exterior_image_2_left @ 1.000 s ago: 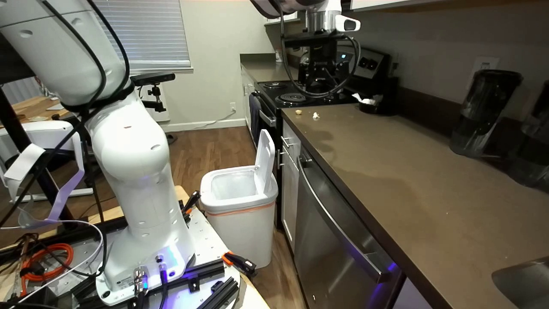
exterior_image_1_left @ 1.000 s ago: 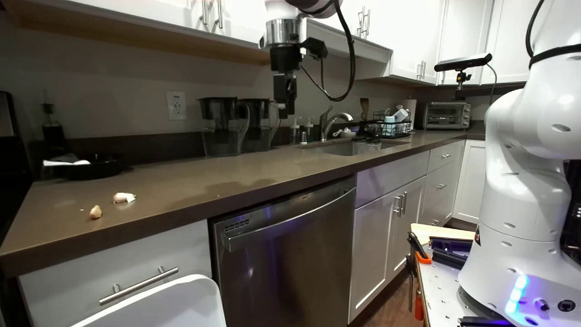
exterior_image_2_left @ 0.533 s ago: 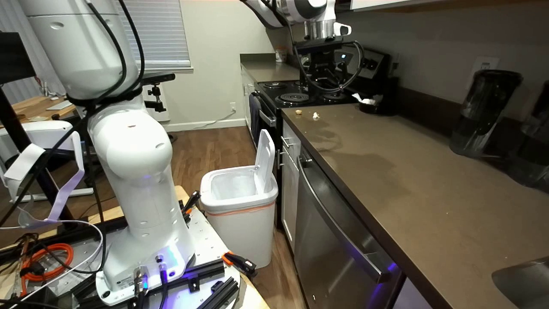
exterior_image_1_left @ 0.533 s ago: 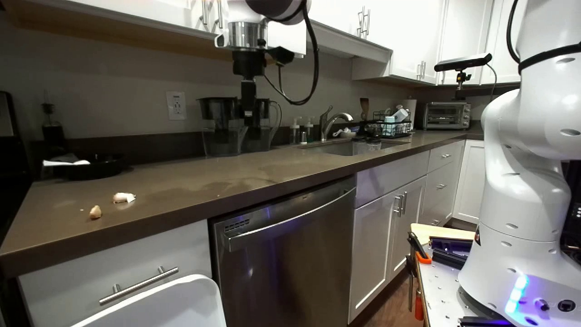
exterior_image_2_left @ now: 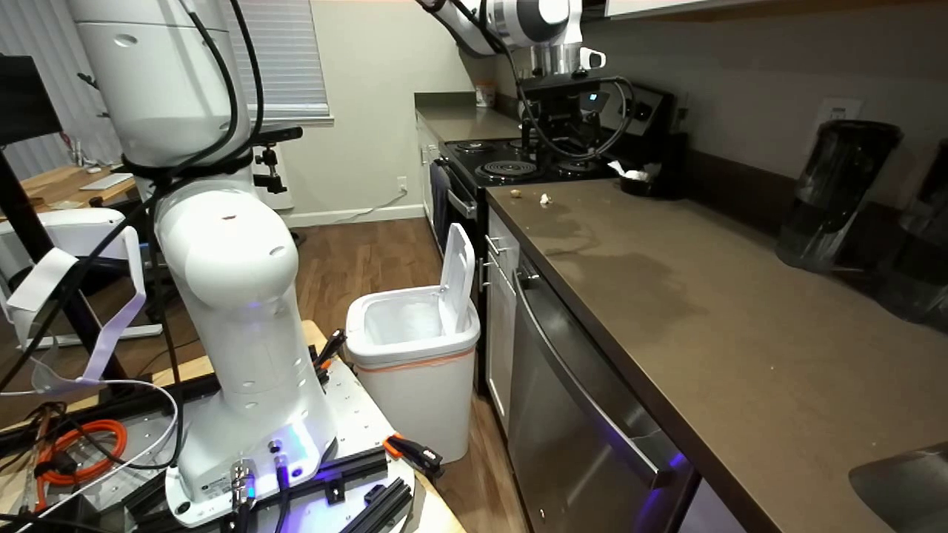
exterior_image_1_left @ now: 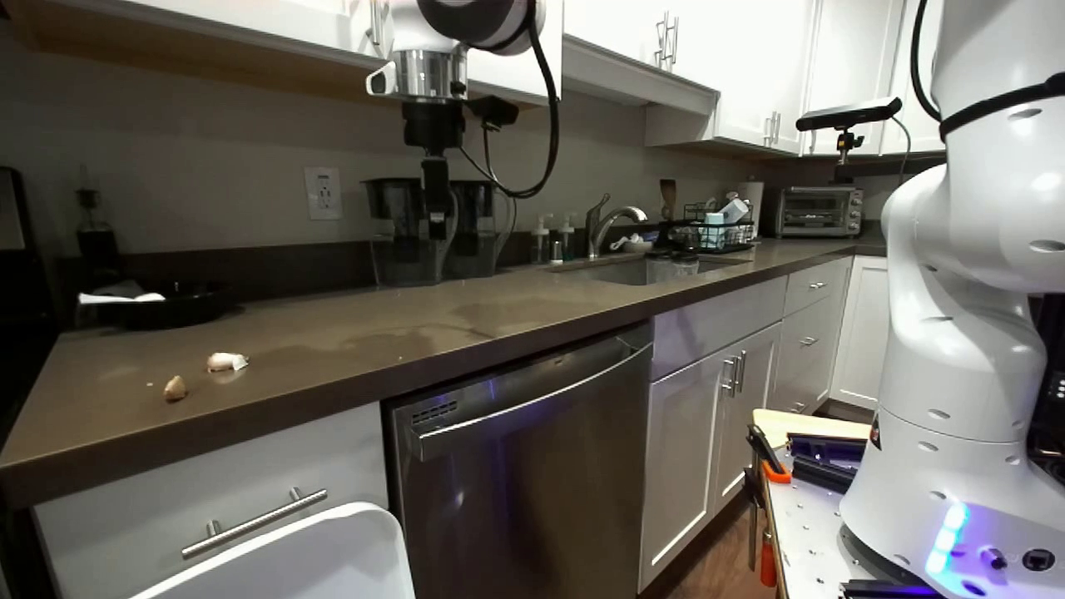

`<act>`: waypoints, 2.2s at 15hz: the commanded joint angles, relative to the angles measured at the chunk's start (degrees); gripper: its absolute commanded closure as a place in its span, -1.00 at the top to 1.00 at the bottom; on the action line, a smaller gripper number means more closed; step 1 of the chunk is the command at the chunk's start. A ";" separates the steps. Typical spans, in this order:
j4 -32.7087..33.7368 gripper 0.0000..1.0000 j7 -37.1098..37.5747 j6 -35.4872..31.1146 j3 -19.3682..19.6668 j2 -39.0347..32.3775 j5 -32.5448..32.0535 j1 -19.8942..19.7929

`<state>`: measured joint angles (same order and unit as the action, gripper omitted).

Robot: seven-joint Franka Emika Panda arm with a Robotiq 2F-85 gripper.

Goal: Throw a clove of garlic in the bin

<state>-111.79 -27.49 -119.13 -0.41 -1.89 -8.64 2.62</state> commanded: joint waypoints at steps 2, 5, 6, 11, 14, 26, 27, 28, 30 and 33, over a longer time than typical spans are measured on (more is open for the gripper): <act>1.90 1.00 -2.43 -5.29 -1.48 -2.71 0.44 -0.05; 4.90 1.00 -5.75 -7.57 -2.72 -6.30 3.58 -0.14; 6.39 1.00 -8.05 -7.44 -3.28 -7.87 5.49 -0.31; 16.77 1.00 -17.99 -3.43 -6.18 -17.89 7.13 -0.30; 23.17 1.00 -20.59 -1.86 -7.24 -23.49 4.79 0.36; 27.24 1.00 -19.63 -6.30 -8.50 -28.64 4.37 1.48; 27.95 1.00 -19.98 -6.83 -8.83 -29.23 4.47 1.55; 29.02 1.00 -19.99 -6.97 -9.00 -30.06 4.21 1.84; 32.11 1.00 -20.43 -5.51 -9.59 -32.23 4.40 2.09; 36.96 1.00 -21.98 -3.61 -10.73 -35.80 5.36 2.09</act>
<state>-81.34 -46.73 -125.22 -10.10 -33.24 -3.84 4.80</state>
